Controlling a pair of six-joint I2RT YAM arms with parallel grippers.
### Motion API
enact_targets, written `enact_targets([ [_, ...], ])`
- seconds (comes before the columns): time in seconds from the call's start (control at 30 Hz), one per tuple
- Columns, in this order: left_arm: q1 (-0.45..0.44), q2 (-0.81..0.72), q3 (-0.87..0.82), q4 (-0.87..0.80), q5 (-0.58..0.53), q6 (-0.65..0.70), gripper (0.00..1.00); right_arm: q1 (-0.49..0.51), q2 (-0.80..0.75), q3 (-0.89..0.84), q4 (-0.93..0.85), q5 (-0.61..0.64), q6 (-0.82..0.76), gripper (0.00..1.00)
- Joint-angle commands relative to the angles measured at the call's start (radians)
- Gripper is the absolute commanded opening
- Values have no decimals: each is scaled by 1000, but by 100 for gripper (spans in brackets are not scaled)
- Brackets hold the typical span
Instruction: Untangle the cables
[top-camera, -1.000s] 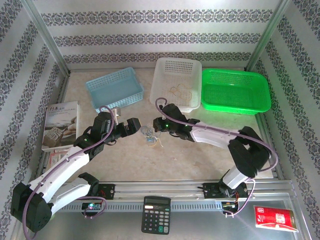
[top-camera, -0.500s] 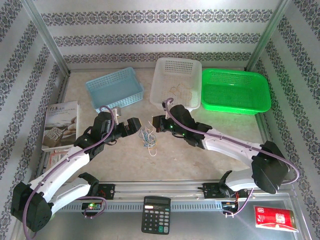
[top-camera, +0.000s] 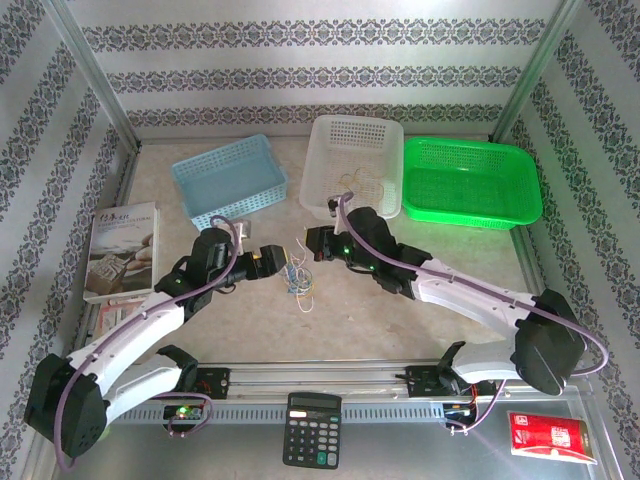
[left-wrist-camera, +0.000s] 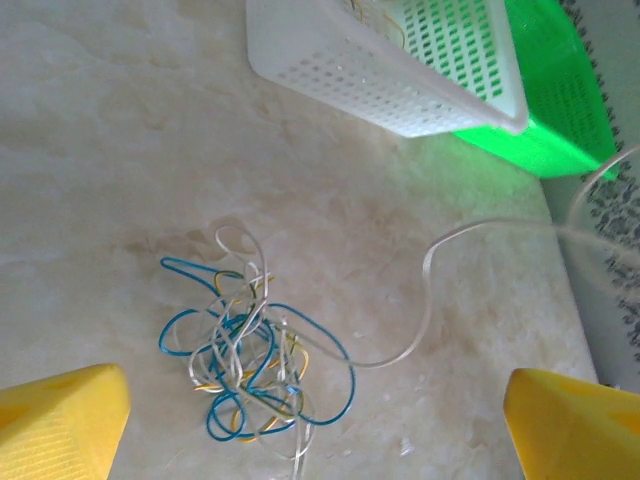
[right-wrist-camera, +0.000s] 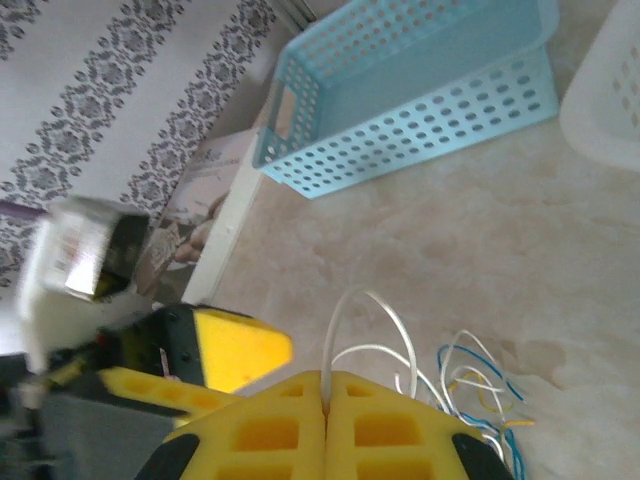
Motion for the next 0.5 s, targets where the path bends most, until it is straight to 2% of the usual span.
enact_targets([
  [0.0, 7, 7, -42, 88, 37, 57, 91, 6, -19, 62, -9, -29, -11, 0],
  [0.47, -71, 137, 12, 107, 37, 161, 90, 6, -30, 150, -28, -71, -5, 0],
])
